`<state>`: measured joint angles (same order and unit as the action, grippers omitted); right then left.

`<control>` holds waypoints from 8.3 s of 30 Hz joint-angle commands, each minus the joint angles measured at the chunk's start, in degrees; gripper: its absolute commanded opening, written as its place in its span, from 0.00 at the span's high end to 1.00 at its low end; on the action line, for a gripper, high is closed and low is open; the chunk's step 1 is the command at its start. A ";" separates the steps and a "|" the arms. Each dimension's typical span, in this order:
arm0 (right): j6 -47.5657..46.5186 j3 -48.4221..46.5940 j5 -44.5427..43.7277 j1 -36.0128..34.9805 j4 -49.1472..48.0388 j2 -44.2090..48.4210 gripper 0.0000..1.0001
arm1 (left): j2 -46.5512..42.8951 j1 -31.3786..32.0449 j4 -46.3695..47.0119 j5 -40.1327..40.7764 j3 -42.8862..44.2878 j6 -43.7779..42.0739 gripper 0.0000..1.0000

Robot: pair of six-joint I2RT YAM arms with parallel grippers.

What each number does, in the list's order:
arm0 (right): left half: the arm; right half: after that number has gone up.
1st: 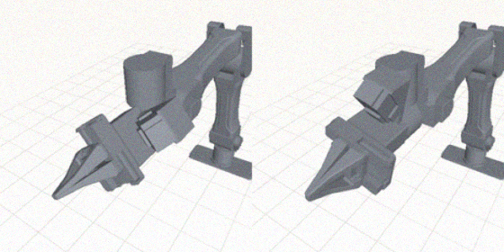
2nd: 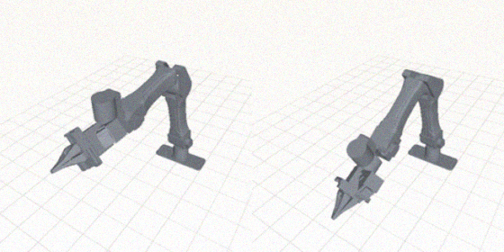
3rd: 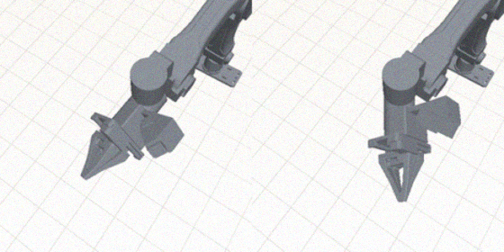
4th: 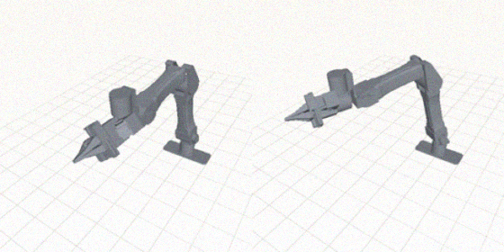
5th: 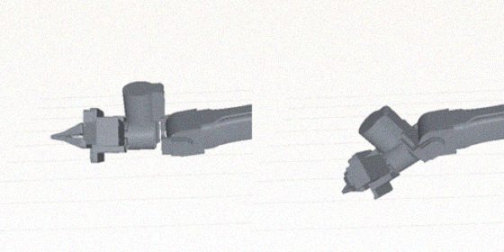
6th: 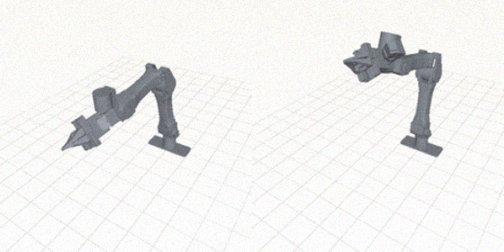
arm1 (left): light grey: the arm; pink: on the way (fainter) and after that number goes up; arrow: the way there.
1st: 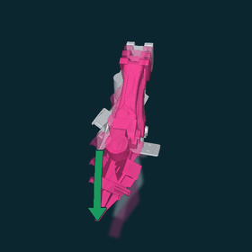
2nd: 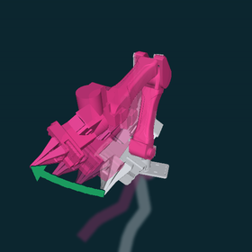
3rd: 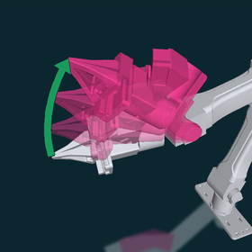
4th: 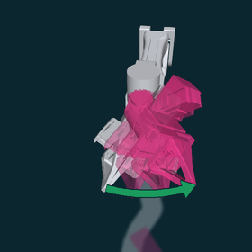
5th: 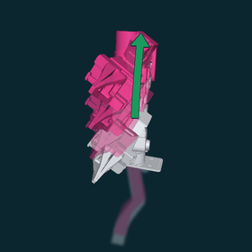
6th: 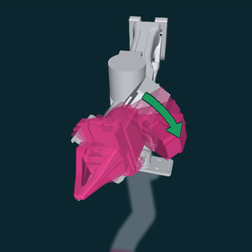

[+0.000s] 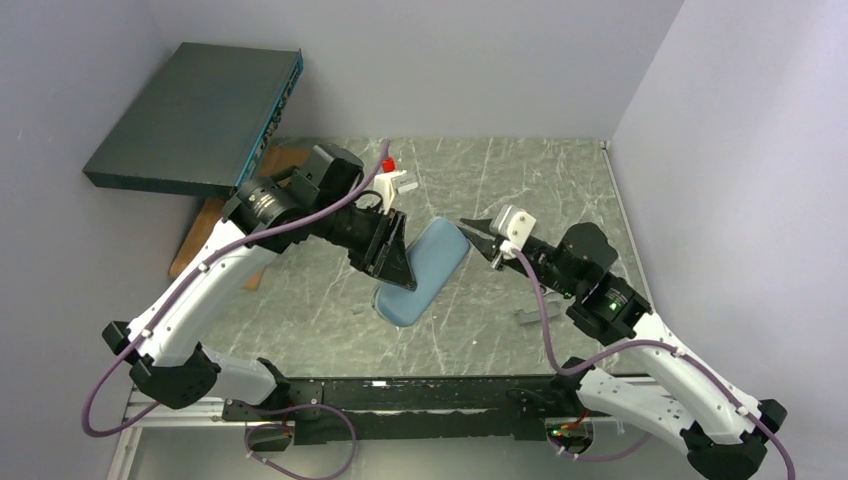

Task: Open the umbrella

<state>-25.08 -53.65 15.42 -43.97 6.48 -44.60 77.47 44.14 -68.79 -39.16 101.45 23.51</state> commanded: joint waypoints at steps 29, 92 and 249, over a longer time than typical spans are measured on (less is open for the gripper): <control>61.52 -16.35 -14.54 13.13 27.83 -15.60 0.00 | 2.72 -14.69 25.06 0.35 -18.18 10.92 1.00; 67.73 -11.14 -27.05 14.61 43.42 -6.06 0.00 | 20.18 3.86 14.43 38.78 -20.22 -11.05 0.01; 59.40 -4.69 -2.53 21.57 37.87 -16.87 0.07 | 27.61 -33.61 58.39 -6.69 -21.14 31.41 0.01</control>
<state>35.09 -57.49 13.54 -22.59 43.77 -62.76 111.68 9.54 1.76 -45.67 73.87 67.24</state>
